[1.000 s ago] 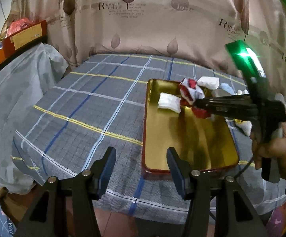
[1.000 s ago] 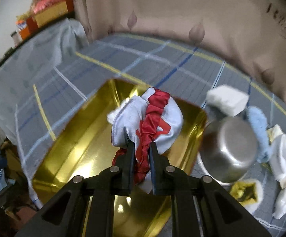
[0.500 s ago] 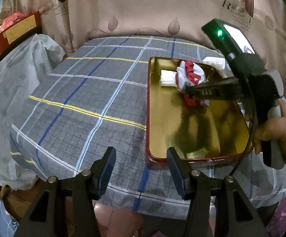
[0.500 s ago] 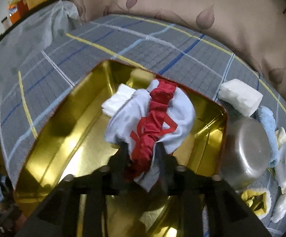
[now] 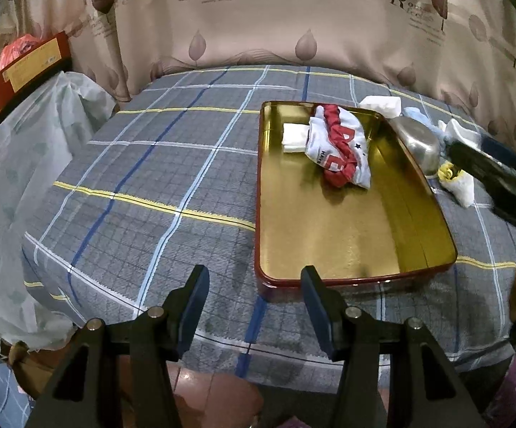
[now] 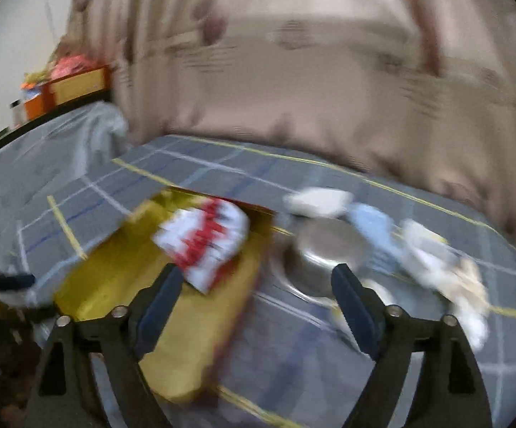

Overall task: Organize soft objects
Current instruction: 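Move the left gripper to the fluffy white slipper and grasp its rim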

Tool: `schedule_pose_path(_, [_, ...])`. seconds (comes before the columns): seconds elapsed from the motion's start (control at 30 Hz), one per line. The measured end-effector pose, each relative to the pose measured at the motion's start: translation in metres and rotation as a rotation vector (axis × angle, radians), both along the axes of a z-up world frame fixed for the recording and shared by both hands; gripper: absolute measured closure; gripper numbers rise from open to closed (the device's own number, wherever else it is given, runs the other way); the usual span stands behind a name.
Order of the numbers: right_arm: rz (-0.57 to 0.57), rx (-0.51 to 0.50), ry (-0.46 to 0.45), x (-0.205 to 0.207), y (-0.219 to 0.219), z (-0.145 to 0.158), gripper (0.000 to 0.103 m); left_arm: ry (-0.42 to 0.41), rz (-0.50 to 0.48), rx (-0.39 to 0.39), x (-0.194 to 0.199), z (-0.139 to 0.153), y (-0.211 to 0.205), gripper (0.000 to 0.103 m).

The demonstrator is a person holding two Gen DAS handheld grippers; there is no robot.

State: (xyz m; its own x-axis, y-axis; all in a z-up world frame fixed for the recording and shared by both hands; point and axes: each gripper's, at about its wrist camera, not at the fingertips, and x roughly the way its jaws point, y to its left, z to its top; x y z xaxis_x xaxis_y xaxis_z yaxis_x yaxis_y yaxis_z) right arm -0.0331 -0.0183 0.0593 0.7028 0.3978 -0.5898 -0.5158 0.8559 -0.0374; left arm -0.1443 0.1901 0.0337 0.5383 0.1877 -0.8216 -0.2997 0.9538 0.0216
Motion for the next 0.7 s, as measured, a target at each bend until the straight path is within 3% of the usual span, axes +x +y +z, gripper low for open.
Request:
schedule_pose_path(0.33, [-0.393,-0.095,0.047,0.014,-0.171,-0.038,0.017,0.001,-0.044,0.079,-0.002,0.005,-0.021,0.048])
schedule_pose_path(0.43, [-0.468,-0.148,0.046,0.021,-0.201,-0.053,0.016,-0.042,-0.072,0.083,-0.005,0.019,-0.029,0.048])
schedule_pose_path(0.53, [-0.513,-0.121,0.075,0.025,-0.223,-0.064,0.016,-0.100,-0.132,0.052,-0.006,0.039,-0.042,0.047])
schedule_pose_path(0.63, [-0.517,-0.065,0.073,0.025,-0.233,-0.063,0.013,-0.101,-0.254,0.054,0.004,0.051,-0.070,0.045])
schedule_pose_path(0.7, [-0.506,-0.058,0.078,0.025,-0.232,-0.064,0.012,-0.091,-0.324,0.016,0.015,0.055,-0.085,0.045])
